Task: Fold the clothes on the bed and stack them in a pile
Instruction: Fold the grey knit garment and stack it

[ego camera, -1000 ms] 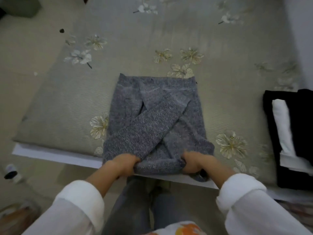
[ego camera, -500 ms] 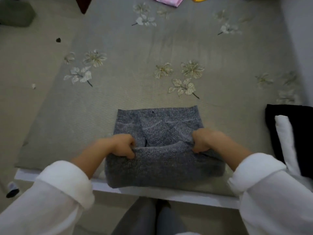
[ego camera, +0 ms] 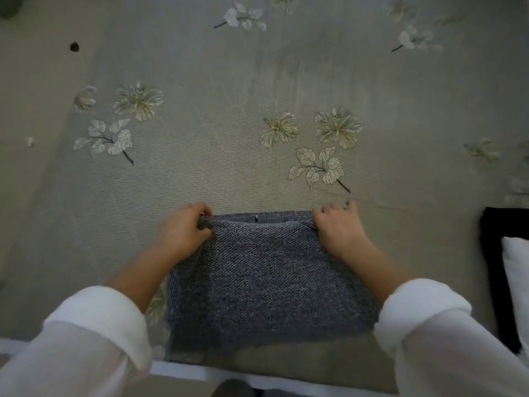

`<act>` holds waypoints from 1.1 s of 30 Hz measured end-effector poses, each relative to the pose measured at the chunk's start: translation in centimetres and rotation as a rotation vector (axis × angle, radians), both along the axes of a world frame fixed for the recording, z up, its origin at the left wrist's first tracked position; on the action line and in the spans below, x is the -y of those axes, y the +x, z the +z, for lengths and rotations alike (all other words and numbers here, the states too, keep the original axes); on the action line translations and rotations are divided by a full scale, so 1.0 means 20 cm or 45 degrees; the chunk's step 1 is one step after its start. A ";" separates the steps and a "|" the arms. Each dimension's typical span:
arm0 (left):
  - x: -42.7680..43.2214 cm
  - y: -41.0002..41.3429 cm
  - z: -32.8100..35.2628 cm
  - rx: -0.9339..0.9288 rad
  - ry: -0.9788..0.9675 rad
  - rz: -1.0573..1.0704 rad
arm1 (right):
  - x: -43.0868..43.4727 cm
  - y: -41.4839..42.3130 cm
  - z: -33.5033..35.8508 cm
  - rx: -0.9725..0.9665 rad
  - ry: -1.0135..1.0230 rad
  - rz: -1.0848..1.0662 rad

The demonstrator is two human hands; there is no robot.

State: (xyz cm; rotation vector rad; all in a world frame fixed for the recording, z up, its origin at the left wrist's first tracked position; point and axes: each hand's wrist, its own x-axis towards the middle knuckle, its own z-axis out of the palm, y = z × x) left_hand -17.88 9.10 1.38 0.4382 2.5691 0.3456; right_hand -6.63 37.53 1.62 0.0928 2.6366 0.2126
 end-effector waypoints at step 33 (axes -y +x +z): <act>0.21 0.33 -0.46 0.291 0.068 1.117 | -0.31 0.39 -0.52 -0.076 -0.943 -1.916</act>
